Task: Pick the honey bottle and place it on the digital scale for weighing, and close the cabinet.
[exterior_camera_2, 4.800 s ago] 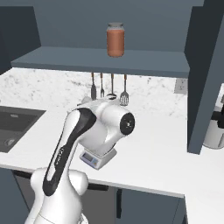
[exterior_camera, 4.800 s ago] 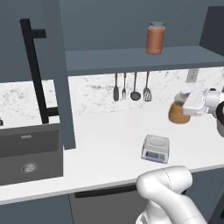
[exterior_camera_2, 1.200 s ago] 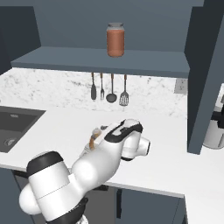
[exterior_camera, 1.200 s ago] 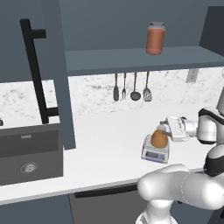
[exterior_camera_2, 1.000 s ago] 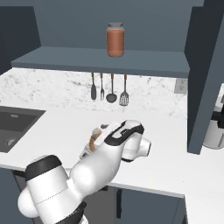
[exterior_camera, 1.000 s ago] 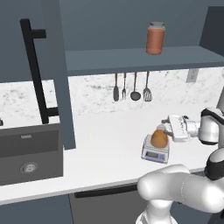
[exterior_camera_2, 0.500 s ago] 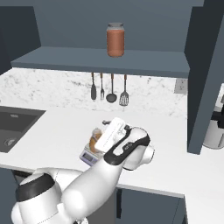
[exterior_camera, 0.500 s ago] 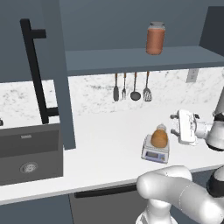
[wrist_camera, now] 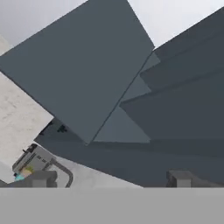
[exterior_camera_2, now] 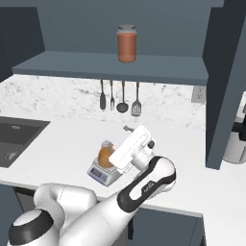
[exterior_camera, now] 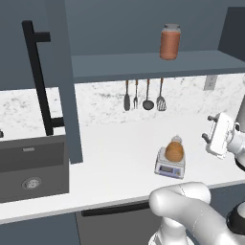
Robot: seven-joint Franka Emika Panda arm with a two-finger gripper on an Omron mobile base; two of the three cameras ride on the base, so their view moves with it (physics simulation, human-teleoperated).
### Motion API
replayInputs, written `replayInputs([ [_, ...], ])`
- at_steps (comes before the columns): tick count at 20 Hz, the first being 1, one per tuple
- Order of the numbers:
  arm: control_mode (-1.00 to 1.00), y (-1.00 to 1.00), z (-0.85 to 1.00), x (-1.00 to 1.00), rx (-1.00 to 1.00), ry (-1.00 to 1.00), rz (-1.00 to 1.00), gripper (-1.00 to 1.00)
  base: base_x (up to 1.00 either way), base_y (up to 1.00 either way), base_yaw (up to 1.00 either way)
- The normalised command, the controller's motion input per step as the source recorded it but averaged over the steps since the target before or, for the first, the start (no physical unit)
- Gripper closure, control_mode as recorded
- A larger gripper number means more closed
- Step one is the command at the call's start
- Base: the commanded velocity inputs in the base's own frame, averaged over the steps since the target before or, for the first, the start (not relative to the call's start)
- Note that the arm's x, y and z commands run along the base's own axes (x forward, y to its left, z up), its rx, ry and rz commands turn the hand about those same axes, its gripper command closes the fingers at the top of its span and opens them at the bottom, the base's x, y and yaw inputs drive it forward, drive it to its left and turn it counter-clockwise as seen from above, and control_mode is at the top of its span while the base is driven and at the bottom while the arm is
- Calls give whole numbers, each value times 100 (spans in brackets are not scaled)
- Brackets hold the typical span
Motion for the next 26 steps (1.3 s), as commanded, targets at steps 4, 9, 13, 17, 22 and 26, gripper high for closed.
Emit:
replayInputs([
  [4, -100, -43, 41, -24, 18, -25, -13, -100, 0, 0, 0],
  [9, -100, -49, 37, -40, 18, -23, -6, -100, 0, 0, 0],
  [13, -100, -51, 40, -43, 18, -27, -7, -100, 0, 0, 0],
  [17, -100, -52, 47, -41, 18, -29, -9, -100, 0, 0, 0],
  [22, -100, -85, 56, -29, 12, 1, -11, -100, 0, 0, 0],
  [26, -100, -96, 32, -30, 0, 25, -12, -100, 0, 0, 0],
])
